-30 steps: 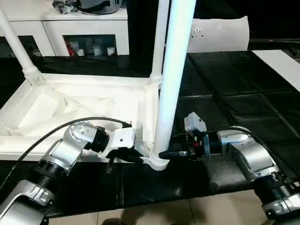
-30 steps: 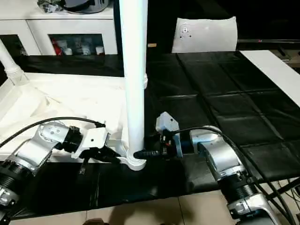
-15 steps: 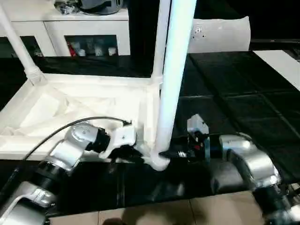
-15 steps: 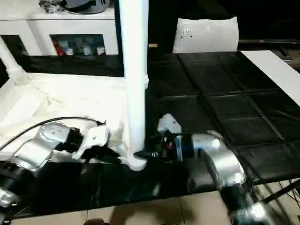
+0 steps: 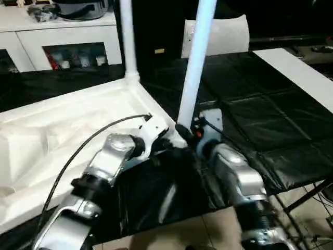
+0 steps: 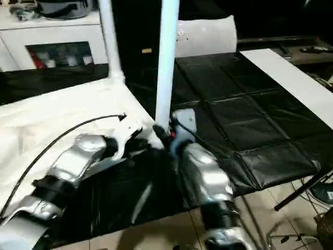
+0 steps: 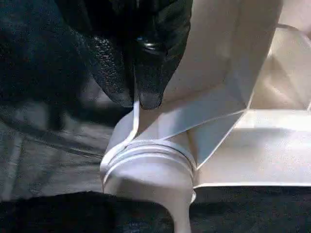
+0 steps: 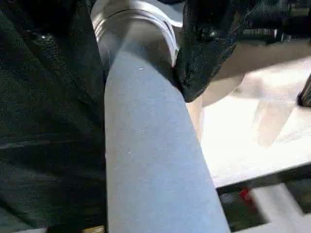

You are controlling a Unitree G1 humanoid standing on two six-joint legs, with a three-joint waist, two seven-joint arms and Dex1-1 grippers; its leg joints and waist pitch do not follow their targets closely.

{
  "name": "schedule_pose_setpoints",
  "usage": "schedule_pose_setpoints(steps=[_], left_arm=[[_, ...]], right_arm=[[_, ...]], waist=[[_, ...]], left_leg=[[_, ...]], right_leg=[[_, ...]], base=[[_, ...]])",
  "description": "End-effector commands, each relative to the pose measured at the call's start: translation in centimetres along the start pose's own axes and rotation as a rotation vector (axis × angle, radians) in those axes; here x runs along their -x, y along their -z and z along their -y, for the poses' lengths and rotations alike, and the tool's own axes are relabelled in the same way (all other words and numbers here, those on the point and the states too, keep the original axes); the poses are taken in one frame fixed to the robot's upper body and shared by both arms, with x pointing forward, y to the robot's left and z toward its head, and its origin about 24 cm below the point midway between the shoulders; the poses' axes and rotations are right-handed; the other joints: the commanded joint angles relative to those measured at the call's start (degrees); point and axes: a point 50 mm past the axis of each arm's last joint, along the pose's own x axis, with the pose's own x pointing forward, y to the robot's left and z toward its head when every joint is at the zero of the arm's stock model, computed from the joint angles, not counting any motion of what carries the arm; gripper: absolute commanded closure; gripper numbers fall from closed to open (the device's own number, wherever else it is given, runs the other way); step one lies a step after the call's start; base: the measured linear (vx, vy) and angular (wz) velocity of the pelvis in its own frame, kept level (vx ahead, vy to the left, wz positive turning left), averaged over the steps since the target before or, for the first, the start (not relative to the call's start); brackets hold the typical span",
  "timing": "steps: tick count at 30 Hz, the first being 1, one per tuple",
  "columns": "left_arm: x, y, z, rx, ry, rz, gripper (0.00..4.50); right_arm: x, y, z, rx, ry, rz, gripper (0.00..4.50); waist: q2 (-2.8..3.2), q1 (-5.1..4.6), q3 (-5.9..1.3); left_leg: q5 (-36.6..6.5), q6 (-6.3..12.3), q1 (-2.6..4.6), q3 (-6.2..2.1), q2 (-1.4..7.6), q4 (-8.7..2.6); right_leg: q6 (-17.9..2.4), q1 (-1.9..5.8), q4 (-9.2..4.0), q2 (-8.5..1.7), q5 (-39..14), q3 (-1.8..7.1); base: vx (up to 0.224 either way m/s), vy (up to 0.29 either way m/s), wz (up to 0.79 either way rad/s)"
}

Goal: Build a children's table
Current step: Rotate leg to tighten

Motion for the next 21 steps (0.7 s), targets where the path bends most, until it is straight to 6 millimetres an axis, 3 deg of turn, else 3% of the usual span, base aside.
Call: schedule_pose_setpoints(steps=[1, 4, 5, 7, 9, 10, 11, 15, 16, 17, 18, 19, 20, 21], left_arm=[[-0.5, -2.7, 1.0, -0.070, 0.043, 0.094, 4.50], [0.3, -1.7, 0.9, -0.118, 0.110, 0.078, 4.50], [0.8, -1.3, 0.9, -0.147, 0.147, 0.069, 4.50], [1.0, -1.0, 0.9, -0.162, 0.166, 0.066, 4.50], [1.6, -0.6, 0.8, -0.178, 0.209, 0.061, 4.50], [2.1, -0.1, 0.8, -0.201, 0.251, 0.055, 4.50], [2.8, 0.6, 0.7, -0.229, 0.308, 0.024, 4.50], [3.7, 1.3, 0.6, -0.290, 0.380, -0.011, 4.50], [3.7, 1.3, 0.6, -0.290, 0.380, -0.011, 4.50], [4.1, 1.6, 0.5, -0.302, 0.405, -0.024, 4.50], [4.4, 1.8, 0.5, -0.316, 0.441, -0.033, 4.50], [4.8, 1.9, 0.4, -0.324, 0.468, -0.041, 4.50], [5.2, 2.1, 0.4, -0.348, 0.517, -0.060, 4.50], [5.4, 2.2, 0.4, -0.355, 0.533, -0.067, 4.50]], right_arm=[[-0.5, 0.0, -2.8, -0.055, -0.111, 0.021, 1.85], [0.6, -0.8, -1.7, -0.011, -0.146, 0.087, 1.64], [1.3, -1.0, -1.2, 0.006, -0.170, 0.109, 1.59], [1.6, -1.2, -0.9, 0.017, -0.184, 0.118, 1.36], [2.5, -1.2, 0.1, 0.072, -0.217, 0.112, 1.23], [3.3, -1.3, 0.8, 0.109, -0.254, 0.102, 1.14], [4.3, -1.6, 1.8, 0.166, -0.307, 0.089, 1.02], [5.6, -1.9, 2.7, 0.226, -0.399, 0.055, 0.72], [5.6, -1.9, 2.7, 0.226, -0.399, 0.055, 0.60], [6.1, -2.0, 3.1, 0.252, -0.439, 0.036, 0.48], [6.6, -2.1, 3.4, 0.282, -0.490, 0.007, 0.48], [7.1, -2.3, 3.6, 0.301, -0.548, -0.021, 0.41], [7.7, -2.5, 3.7, 0.312, -0.643, -0.068, 0.41], [7.9, -2.5, 3.6, 0.314, -0.676, -0.087, 0.41]], waist=[[0.71, 0.47, -4.27], [0.86, 0.82, -4.84], [0.85, 0.99, -4.70], [0.81, 0.99, -4.53], [0.79, 1.27, -4.26], [0.51, 1.47, -4.08], [0.63, 1.92, -3.81], [0.66, 2.65, -3.47], [0.28, 2.72, -3.41], [0.39, 3.03, -3.30], [0.36, 3.10, -3.19], [-0.11, 3.21, -3.09], [0.09, 3.41, -3.12], [-0.25, 3.41, -3.15]], left_leg=[[-6.0, 1.76, -0.67, -0.05, 1.19, -4.06], [1.6, 4.18, -1.00, -0.09, 1.18, -3.52], [2.5, 5.39, -1.12, -0.01, 1.05, -3.36], [1.2, 6.29, -1.06, 0.18, 1.14, -3.40], [-1.4, 5.68, -0.89, 0.32, 1.25, -3.62], [-3.3, 4.88, -0.79, 0.50, 1.31, -3.76], [-5.5, 4.30, -0.67, 0.53, 1.27, -3.90], [-9.5, 2.96, -0.34, 0.63, 1.49, -4.15], [-9.9, 2.96, -0.37, 0.65, 1.41, -4.22], [-11.3, 2.32, 0.07, 0.67, 1.39, -4.26], [-11.5, 2.23, 0.01, 0.64, 1.35, -4.33], [-12.5, 2.47, 0.13, 0.65, 1.22, -4.31], [-12.4, 2.75, 0.15, 0.59, 1.27, -4.31], [-11.8, 3.13, -0.20, 0.46, 1.35, -4.39]], right_leg=[[-7.8, 3.47, -3.30, -3.64, -12.0, 3.78], [-10.9, 3.78, -1.60, -3.45, -0.2, 3.99], [-11.7, 3.82, -1.48, -3.43, 2.0, 3.97], [-12.6, 3.75, -1.49, -3.57, 1.7, 4.10], [-12.0, 3.76, -2.01, -3.65, -2.6, 4.04], [-11.1, 3.74, -2.38, -3.67, -6.0, 4.13], [-9.9, 3.65, -2.86, -3.70, -9.8, 4.15], [-7.0, 3.17, -3.69, -3.72, -17.5, 4.19], [-6.3, 3.20, -3.96, -3.71, -18.8, 4.12], [-5.5, 2.81, -4.28, -3.76, -21.9, 4.12], [-5.2, 2.89, -4.43, -3.80, -22.9, 4.10], [-4.2, 2.96, -4.81, -3.78, -25.5, 3.97], [-3.7, 2.99, -4.81, -3.81, -26.0, 4.09], [-3.3, 3.24, -4.58, -3.75, -25.6, 4.12]], base=[[0.000, 0.000, 0.00], [0.000, 0.000, 0.00], [0.000, 0.000, 0.00], [0.000, 0.000, 0.00], [0.000, 0.000, 0.00], [0.000, 0.000, 0.00], [0.000, 0.000, 0.00], [0.000, 0.000, 0.00], [0.000, 0.000, 0.00], [0.000, 0.000, 0.00], [0.000, 0.000, 0.00], [0.000, 0.000, 0.00], [0.000, 0.000, 0.00], [0.000, 0.000, 0.00]])
